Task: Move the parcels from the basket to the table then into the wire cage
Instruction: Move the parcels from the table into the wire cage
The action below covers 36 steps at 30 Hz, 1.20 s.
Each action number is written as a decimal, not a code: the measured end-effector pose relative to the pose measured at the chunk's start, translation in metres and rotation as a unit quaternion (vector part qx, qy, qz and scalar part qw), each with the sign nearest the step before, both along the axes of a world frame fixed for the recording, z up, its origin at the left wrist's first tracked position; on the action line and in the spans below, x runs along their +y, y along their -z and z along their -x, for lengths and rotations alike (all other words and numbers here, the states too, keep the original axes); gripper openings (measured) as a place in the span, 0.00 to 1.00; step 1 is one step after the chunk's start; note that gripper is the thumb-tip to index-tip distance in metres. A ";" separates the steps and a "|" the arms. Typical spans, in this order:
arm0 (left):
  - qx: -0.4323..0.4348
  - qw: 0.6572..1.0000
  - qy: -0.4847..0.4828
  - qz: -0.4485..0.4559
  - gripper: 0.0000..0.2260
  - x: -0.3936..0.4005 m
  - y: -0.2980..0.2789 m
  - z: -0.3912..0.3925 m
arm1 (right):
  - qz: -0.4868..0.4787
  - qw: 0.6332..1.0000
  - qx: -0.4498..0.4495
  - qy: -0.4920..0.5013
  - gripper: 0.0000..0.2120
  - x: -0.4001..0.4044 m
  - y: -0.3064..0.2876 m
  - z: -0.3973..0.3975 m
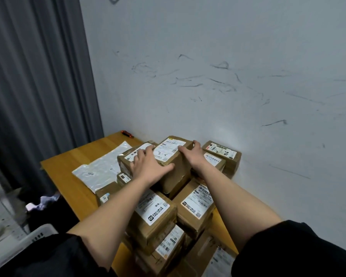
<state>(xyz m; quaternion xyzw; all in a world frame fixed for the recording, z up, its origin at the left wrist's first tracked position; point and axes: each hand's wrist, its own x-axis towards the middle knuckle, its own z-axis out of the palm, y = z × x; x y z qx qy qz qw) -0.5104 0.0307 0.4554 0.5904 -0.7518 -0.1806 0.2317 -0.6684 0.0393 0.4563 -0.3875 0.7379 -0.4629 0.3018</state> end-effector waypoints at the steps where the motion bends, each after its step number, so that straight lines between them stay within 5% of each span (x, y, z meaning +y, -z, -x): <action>1: 0.033 0.999 0.001 0.000 0.42 0.001 -0.001 0.002 | 0.006 1.000 -0.006 0.010 0.37 0.001 0.001 0.001; 7: 0.136 0.989 0.042 0.030 0.40 0.015 -0.023 0.025 | 0.070 0.994 -0.006 0.084 0.35 0.020 -0.023 0.016; 16: 0.173 0.971 0.125 0.108 0.41 0.079 -0.055 0.102 | 0.125 0.977 -0.027 0.172 0.35 0.097 -0.059 0.071; 27: 0.141 0.946 0.237 0.168 0.45 0.208 -0.001 0.213 | 0.095 0.935 -0.172 0.294 0.50 0.229 -0.016 0.138; 31: 0.143 0.916 0.315 0.204 0.50 0.257 0.026 0.245 | 0.093 0.911 -0.205 0.346 0.46 0.282 0.012 0.179; 36: 0.113 0.877 0.417 0.211 0.51 0.311 0.053 0.284 | 0.081 0.871 -0.235 0.424 0.52 0.348 0.037 0.222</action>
